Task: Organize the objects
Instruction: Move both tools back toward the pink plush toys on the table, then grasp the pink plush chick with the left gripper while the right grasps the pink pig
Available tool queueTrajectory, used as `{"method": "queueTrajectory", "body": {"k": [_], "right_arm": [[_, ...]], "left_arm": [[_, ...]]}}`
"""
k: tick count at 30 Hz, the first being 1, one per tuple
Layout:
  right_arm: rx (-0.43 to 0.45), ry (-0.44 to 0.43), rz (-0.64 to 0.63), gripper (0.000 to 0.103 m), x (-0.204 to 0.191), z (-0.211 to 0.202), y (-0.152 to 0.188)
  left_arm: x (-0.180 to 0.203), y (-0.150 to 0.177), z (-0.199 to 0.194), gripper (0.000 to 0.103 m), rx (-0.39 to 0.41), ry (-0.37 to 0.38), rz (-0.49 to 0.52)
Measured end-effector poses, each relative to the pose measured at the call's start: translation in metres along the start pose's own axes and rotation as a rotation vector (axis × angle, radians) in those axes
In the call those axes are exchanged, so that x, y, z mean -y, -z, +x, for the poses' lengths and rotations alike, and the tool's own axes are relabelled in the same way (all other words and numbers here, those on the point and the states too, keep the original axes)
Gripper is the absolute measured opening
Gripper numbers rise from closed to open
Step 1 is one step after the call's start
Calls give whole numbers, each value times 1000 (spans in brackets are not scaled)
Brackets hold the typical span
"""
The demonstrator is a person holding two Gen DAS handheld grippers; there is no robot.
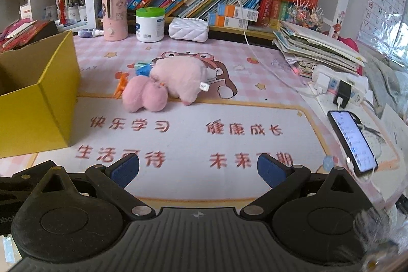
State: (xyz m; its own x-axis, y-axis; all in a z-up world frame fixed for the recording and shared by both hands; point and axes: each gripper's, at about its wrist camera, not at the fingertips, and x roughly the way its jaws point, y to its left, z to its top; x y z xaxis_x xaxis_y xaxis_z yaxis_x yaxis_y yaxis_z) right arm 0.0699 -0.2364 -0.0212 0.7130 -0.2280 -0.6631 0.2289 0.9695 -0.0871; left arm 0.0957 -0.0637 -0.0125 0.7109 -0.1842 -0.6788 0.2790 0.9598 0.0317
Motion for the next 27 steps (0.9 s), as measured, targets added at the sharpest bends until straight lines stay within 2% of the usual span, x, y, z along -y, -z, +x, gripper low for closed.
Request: {"method": "queueTrajectory", "body": {"k": [11, 22, 27], "right_arm": [[-18, -31, -16, 100, 44, 41, -24], [-13, -136, 14, 99, 80, 78, -49], [6, -184, 17, 99, 88, 91, -61]], "left_arm": [[42, -22, 33, 98, -20, 1, -36], [70, -43, 62, 97, -34, -57, -38], [80, -56, 73, 97, -10, -87, -27]]}}
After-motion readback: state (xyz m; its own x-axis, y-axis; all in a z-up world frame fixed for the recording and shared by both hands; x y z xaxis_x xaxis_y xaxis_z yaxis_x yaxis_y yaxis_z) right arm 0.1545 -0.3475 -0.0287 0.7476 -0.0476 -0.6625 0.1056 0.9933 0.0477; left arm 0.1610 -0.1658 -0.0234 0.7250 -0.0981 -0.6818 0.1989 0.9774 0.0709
